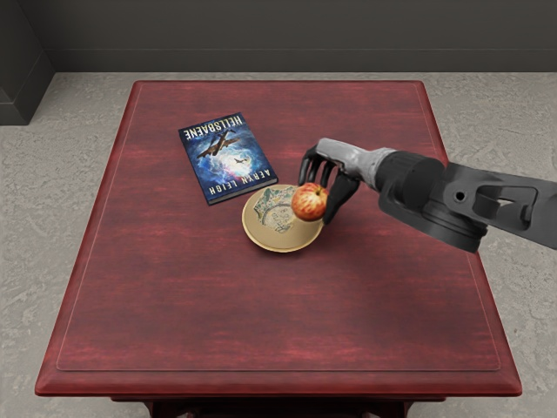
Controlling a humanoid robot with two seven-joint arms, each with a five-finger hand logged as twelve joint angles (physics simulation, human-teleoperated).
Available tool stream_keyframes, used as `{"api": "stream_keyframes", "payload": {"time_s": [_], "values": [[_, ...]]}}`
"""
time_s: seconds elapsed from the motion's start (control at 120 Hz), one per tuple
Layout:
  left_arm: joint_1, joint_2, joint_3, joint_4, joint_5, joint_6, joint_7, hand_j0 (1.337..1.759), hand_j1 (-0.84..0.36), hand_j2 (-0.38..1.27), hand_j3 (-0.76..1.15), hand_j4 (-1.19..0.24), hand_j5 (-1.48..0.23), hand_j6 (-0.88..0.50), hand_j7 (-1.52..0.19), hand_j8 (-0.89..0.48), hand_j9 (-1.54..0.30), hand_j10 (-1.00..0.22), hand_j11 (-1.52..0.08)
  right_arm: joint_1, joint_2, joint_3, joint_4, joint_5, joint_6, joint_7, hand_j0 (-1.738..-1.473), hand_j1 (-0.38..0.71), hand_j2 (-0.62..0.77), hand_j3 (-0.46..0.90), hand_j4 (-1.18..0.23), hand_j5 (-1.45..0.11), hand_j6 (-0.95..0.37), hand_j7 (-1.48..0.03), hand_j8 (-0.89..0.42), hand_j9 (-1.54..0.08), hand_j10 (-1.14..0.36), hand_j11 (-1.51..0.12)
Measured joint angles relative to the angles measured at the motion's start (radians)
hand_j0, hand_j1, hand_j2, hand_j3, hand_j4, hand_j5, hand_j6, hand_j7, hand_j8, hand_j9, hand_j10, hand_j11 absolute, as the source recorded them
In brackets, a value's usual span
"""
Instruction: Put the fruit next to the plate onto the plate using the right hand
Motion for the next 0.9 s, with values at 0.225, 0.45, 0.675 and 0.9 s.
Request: {"api": "stream_keyframes", "payload": {"time_s": [0.225,0.45,0.675,0.9], "values": [[0.000,0.000,0.001,0.000,0.000,0.000,0.000,1.658,0.35,0.00,0.00,0.00,0.00,0.00,0.00,0.00,0.00,0.00,0.00,0.009,0.036,0.000,-0.016,-0.006,-0.030,-0.001,-1.657,-0.16,0.14,0.00,-0.18,-0.37,-0.14,-0.36,-0.17,-0.37,-0.27,-0.37],[0.000,0.000,0.001,0.000,0.000,0.000,0.000,1.658,0.35,0.00,0.00,0.00,0.00,0.00,0.00,0.00,0.00,0.00,0.00,-0.025,0.032,0.118,-0.029,0.308,0.199,-0.001,-1.658,-0.29,0.05,0.00,-0.06,-0.12,-0.05,-0.12,-0.06,-0.12,-0.09,-0.12],[0.000,0.000,0.001,0.000,0.000,0.000,0.000,1.658,0.35,0.00,0.00,0.00,0.00,0.00,0.00,0.00,0.00,0.00,0.00,-0.154,0.039,0.307,-0.189,0.860,0.693,-0.001,-1.658,-0.33,0.02,0.00,-0.02,-0.04,-0.02,-0.04,-0.02,-0.04,-0.03,-0.04],[0.000,0.000,0.001,0.000,0.000,0.000,0.000,1.658,0.35,0.00,0.00,0.00,0.00,0.00,0.00,0.00,0.00,0.00,0.00,-0.216,-0.127,0.304,-0.253,1.200,0.782,-0.001,-1.658,-0.34,0.01,0.00,-0.01,-0.01,-0.01,-0.01,-0.01,-0.01,-0.01,-0.01]]}}
